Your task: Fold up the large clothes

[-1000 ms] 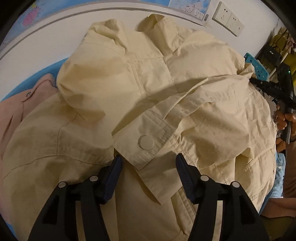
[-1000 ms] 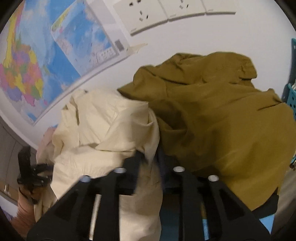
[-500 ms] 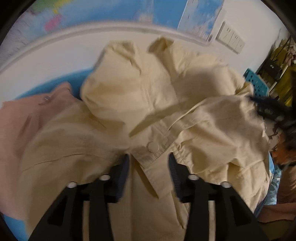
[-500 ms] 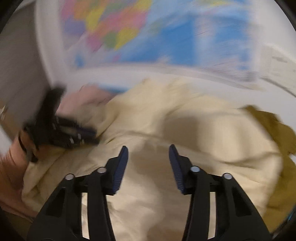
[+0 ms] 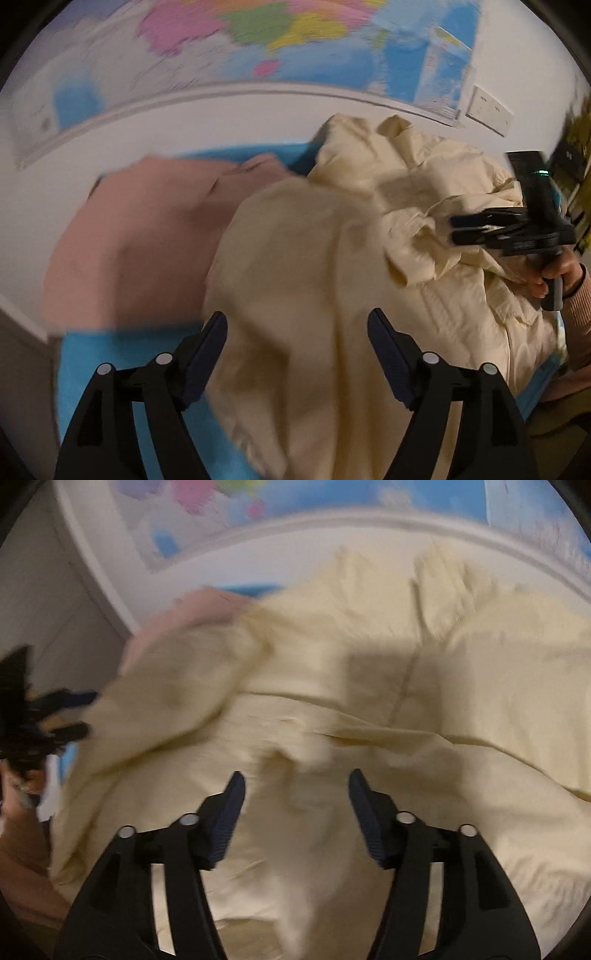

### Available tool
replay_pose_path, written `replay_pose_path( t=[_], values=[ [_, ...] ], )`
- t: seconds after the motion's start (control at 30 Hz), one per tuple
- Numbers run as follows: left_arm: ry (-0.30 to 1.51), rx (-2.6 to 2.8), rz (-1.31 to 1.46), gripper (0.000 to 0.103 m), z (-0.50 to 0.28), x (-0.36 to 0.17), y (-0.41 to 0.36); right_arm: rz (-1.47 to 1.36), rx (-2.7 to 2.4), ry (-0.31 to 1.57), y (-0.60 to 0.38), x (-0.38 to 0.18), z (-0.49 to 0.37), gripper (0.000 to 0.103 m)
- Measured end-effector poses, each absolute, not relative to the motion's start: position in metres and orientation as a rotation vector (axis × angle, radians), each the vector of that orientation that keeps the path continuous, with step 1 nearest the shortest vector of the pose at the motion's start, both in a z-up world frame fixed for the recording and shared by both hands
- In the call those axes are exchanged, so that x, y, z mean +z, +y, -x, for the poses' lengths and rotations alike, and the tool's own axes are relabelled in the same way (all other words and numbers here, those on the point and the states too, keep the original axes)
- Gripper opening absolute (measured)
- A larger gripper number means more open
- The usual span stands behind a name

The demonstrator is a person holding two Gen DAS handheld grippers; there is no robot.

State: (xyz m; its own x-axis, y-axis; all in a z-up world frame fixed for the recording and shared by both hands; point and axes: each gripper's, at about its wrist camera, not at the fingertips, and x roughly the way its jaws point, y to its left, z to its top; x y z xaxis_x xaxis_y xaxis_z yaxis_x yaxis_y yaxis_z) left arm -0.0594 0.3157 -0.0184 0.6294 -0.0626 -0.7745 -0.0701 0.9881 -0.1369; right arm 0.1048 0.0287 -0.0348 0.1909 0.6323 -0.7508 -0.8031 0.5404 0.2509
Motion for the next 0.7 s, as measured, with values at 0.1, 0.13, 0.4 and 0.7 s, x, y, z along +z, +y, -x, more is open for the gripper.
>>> replay_pose_path(
  t=[0.1,0.13,0.4,0.7],
  values=[
    [0.894,-0.012,0.217,0.077,0.086,-0.030,0.330,0.218,1.109,0.886,0.027,-0.018,-0.077,0.072],
    [0.890,-0.026,0.220,0.077,0.093,-0.031,0.327,0.216,1.158,0.876,0.029,-0.014,-0.065,0.073],
    [0.877,-0.132,0.076,0.079,0.120,-0.030,0.276,0.145,1.333,0.967,0.087,-0.024,-0.050,0.076],
    [0.938,-0.130,0.083,0.032,0.131,-0.048,0.281,-0.022,1.198,1.196,0.166,-0.051,-0.127,0.036]
  ],
)
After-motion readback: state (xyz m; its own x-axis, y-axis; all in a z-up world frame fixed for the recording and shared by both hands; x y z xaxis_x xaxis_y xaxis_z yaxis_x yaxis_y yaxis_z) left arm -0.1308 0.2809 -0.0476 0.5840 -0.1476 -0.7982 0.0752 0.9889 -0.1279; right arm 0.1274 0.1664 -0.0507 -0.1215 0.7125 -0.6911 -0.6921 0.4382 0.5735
